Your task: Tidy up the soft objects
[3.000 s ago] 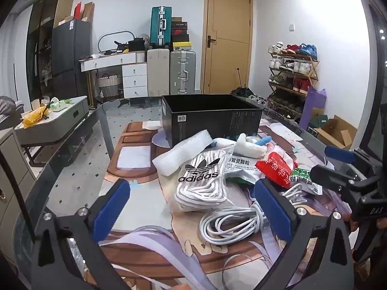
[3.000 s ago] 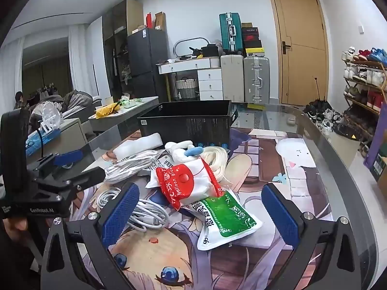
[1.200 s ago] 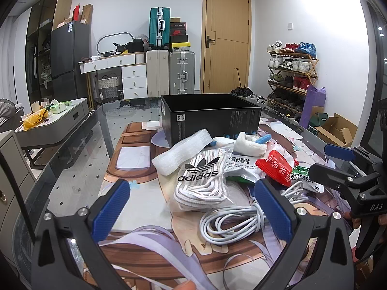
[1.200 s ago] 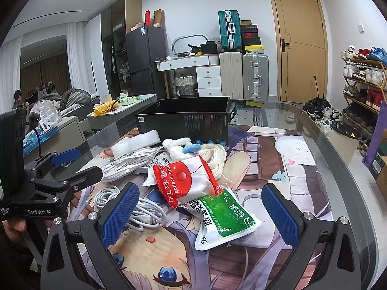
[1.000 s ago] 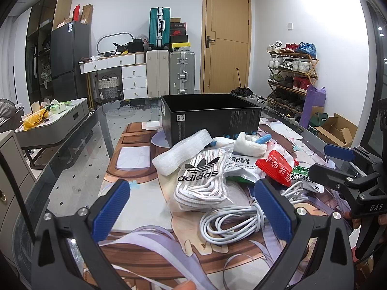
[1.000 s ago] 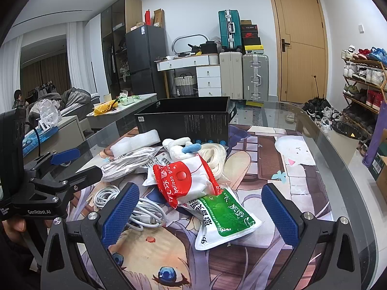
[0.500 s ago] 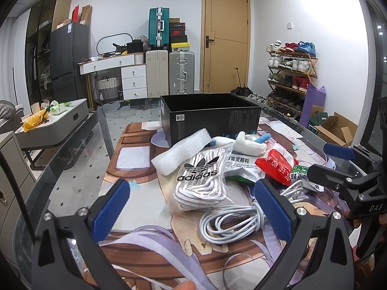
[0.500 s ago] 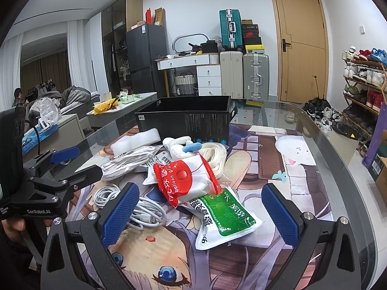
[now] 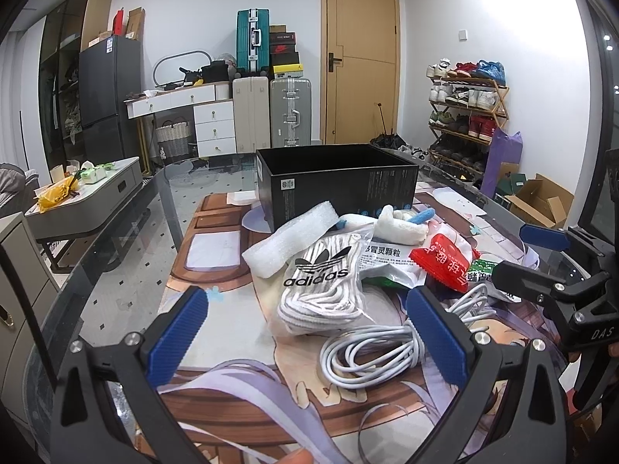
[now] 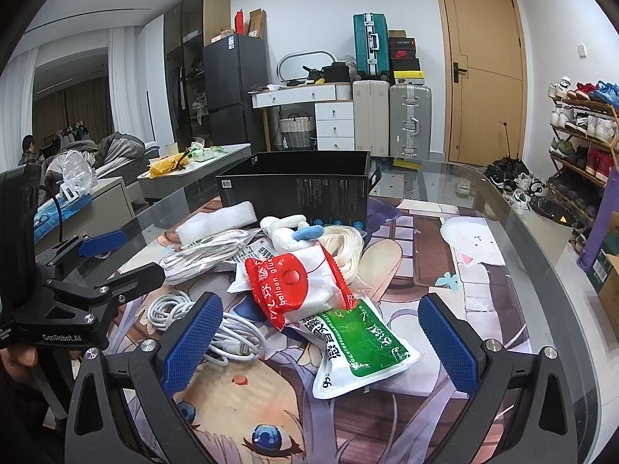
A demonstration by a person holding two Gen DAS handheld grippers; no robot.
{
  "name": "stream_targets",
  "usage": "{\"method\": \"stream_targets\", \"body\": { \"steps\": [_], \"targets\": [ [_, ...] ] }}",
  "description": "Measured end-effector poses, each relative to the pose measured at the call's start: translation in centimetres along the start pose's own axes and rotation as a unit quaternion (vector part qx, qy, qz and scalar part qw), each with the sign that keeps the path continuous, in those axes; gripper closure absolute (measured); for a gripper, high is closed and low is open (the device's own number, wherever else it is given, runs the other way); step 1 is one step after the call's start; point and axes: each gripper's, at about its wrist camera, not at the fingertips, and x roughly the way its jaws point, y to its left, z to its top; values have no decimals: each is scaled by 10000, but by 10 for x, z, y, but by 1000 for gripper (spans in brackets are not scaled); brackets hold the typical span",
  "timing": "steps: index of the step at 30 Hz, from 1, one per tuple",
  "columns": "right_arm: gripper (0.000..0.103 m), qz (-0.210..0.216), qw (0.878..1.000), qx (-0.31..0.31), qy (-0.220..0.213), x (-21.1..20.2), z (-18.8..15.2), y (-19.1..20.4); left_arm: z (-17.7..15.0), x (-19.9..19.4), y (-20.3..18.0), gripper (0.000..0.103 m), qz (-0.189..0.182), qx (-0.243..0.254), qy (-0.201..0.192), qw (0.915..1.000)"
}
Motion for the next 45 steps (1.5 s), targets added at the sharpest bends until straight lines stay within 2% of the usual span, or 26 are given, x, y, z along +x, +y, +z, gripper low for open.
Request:
{"method": "stream_targets", "body": {
  "steps": [16, 22, 28, 36, 45],
  "targets": [
    [0, -196, 9992, -195, 301, -1, 10, -10, 15, 10, 13, 0, -37, -89, 343, 9994],
    [0, -141, 9979, -305, 559, 7, 23, -7, 22, 17, 16, 0, -16, 34, 487, 9988],
    [0, -167, 9951, -366, 906, 26, 37, 1, 28, 29, 19, 0, -24, -75, 634, 9980],
    [0, -67, 9904, -443, 1308, 51, 42, 9, 33, 50, 22, 0, -333, -312, 1093, 9930],
    [2, 37, 9850, -707, 1575, 68, 44, 15, 31, 62, 17, 0, -594, -273, 1310, 9892]
  ]
}}
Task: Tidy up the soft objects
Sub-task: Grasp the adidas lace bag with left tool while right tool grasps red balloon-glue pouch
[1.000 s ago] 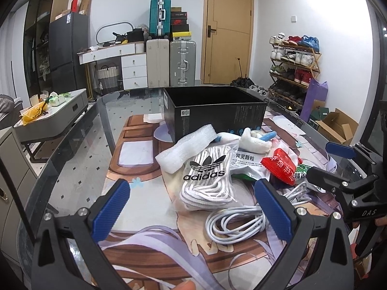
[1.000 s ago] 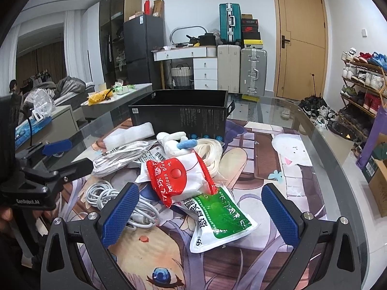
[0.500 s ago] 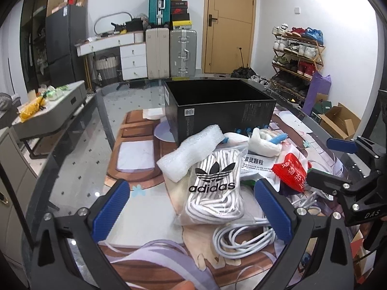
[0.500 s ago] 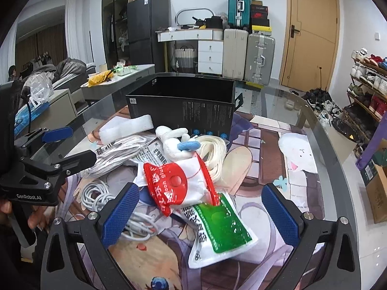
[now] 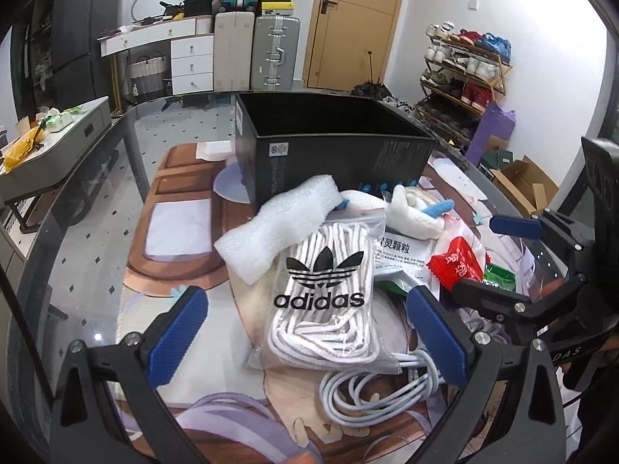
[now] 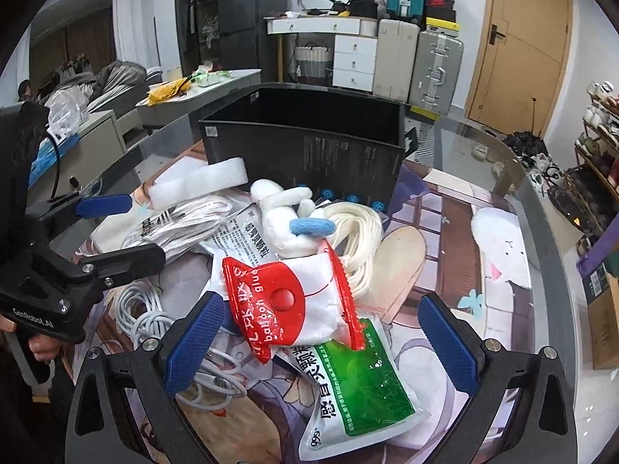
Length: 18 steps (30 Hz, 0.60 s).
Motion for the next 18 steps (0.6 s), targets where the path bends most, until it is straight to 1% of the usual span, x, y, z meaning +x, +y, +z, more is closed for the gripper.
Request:
{"method": "stream_targets", "body": {
  "steps": [2, 6, 8, 9, 10, 11, 13, 14, 17, 18],
  "targets": [
    [9, 6, 10000, -50, 76, 5, 2, 0, 1, 4, 0, 0, 44, -38, 74, 10000],
    [17, 142, 9999, -47, 85, 9, 5, -1, 1, 8, 2, 1, -115, -117, 144, 9998],
    [25, 248, 9996, -31, 108, 10, 4, -1, 3, 11, 4, 3, -165, -165, 188, 9996],
    [28, 345, 9993, -8, 120, 10, 4, -1, 3, 12, 5, 8, -224, -195, 209, 9993],
    [35, 374, 9992, 6, 125, 10, 3, 0, 3, 13, 5, 13, -281, -208, 246, 9991],
    [36, 381, 9992, 16, 129, 10, 2, 0, 3, 15, 5, 16, -325, -212, 296, 9988],
    [39, 441, 9989, 56, 126, 8, 0, 0, 3, 17, 5, 28, -376, -183, 361, 9985],
    [39, 476, 9988, 75, 108, 7, -1, 0, 3, 17, 4, 29, -355, -148, 342, 9987],
    [42, 460, 9989, 66, 22, 4, -5, 0, 2, 16, 3, 41, -440, -122, 353, 9983],
    [42, 458, 9989, 61, 4, 4, -6, 1, 2, 16, 2, 47, -447, -106, 349, 9983]
  ]
}}
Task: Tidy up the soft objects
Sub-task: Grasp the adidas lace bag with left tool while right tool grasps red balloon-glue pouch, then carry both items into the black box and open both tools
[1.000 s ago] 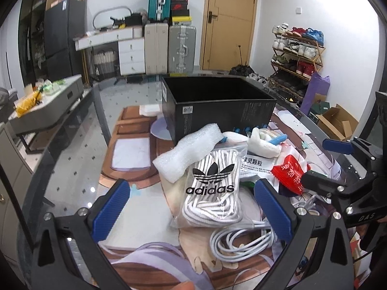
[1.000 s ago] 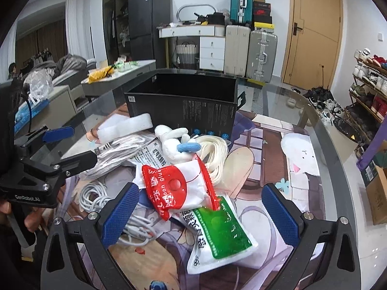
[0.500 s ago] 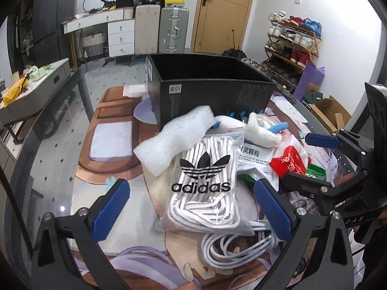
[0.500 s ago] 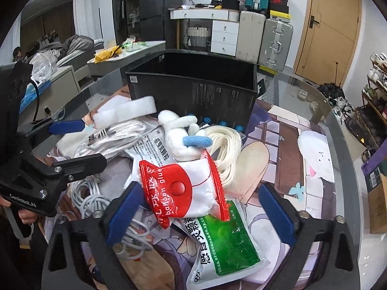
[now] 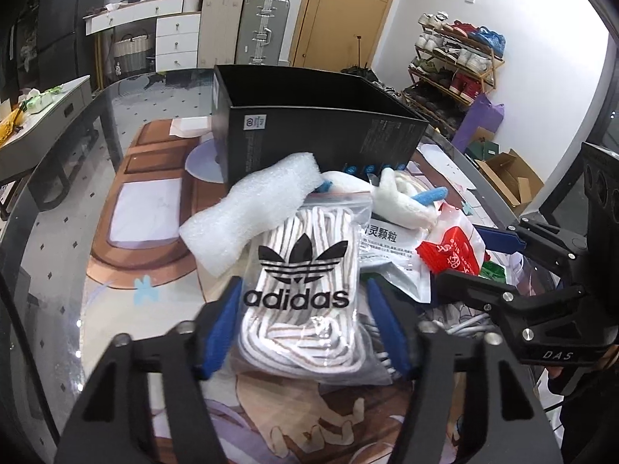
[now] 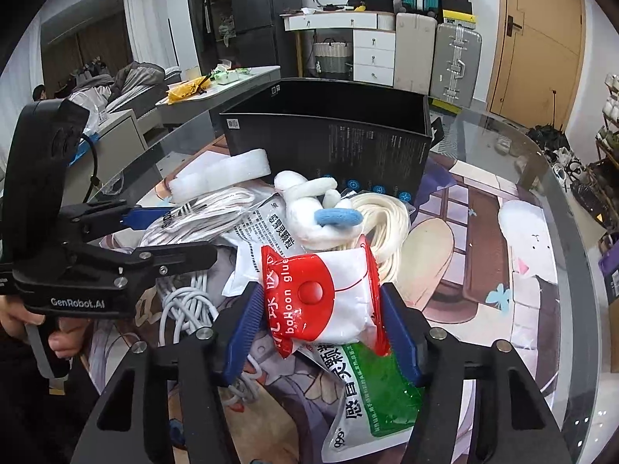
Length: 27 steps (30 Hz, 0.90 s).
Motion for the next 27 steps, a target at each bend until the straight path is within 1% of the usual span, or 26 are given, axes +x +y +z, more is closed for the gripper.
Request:
{"method": "stream_targets", "body": {
  "steps": [1, 3, 7, 9, 13, 20, 27],
  "targets": [
    [43, -11, 10000, -5, -26, -1, -1, 0, 0, 0, -1, 53, -1, 18, -3, 10000],
    [44, -27, 10000, -14, -67, -3, -2, 1, 0, -1, -2, 57, -34, 44, -21, 10000],
    [45, -69, 9999, -9, -124, -8, -5, 3, -4, -8, -10, 63, -13, 246, -174, 9995],
    [48, -103, 9997, -5, -200, -12, -6, 3, -5, -11, -13, 64, -9, 283, -211, 9994],
    [50, -115, 9994, 33, -328, -21, -6, 3, -8, -19, -15, 64, 19, 327, -317, 9990],
    [50, -117, 9985, 17, -537, -36, -6, 6, -5, -39, -16, 64, 62, 401, -525, 9978],
    [50, -226, 9963, 79, -829, -58, 1, 3, 0, -57, -17, 64, 41, 450, -732, 9963]
  ]
}}
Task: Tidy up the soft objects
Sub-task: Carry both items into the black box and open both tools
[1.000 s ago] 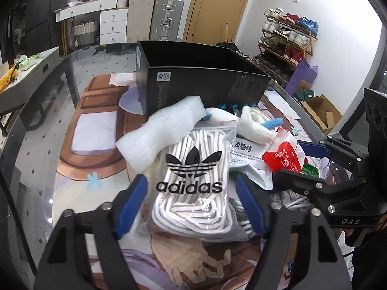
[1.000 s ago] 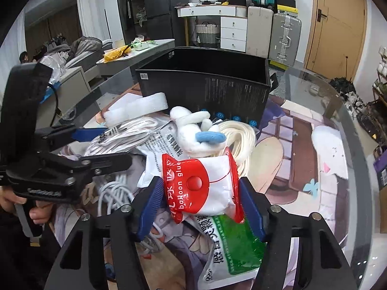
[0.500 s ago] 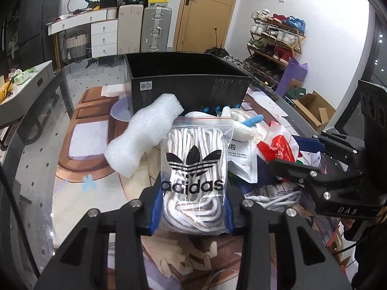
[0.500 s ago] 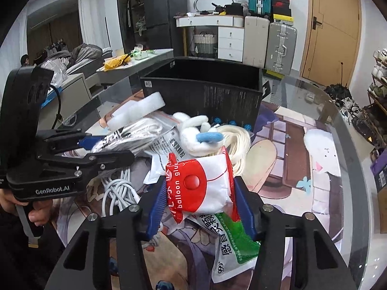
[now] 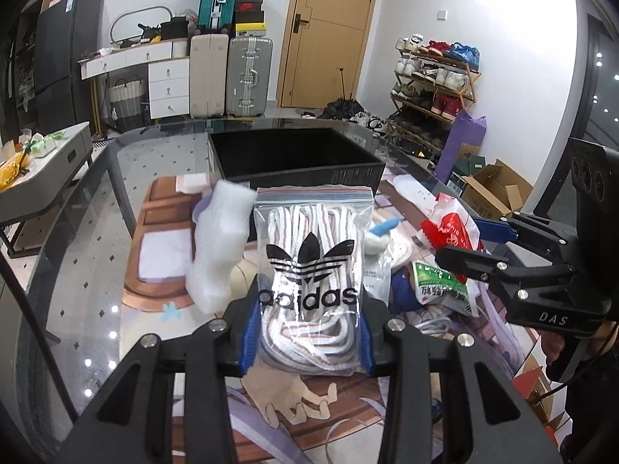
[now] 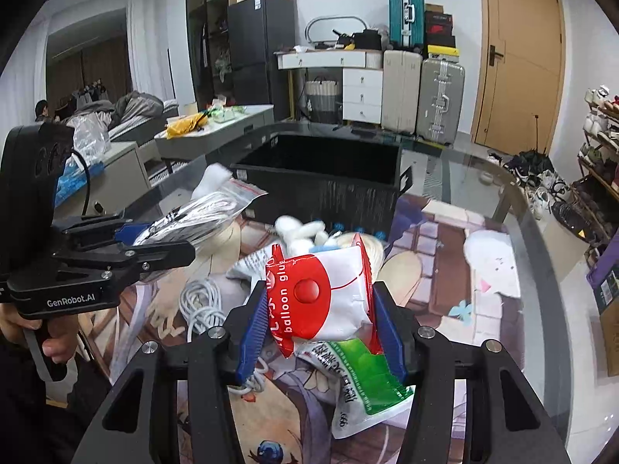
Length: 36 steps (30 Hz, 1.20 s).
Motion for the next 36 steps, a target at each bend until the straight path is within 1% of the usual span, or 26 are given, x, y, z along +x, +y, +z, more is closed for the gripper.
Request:
{"method": "stream_targets", "body": {
  "steps": [7, 14, 20, 26, 32, 36],
  "targets": [
    [50, -50, 9996, 6, -285, -17, 16, 0, 16, -13, -1, 64, -35, 3, -229, 9997],
    [50, -15, 9993, -1, -367, -19, 32, -2, 39, -19, -3, 64, 33, 116, -403, 9991],
    [50, 38, 9989, 84, -468, -13, 49, -7, 54, -12, 2, 64, 266, 99, -498, 9984],
    [50, 102, 9980, 127, -614, -5, 75, -15, 73, 1, 12, 64, 480, -1, -555, 9973],
    [50, 101, 9979, 138, -627, 9, 102, -24, 91, 17, 27, 64, 512, -207, -526, 9971],
    [50, 92, 9979, 127, -625, 17, 118, -29, 103, 27, 30, 64, 509, -218, -527, 9971]
  ]
}}
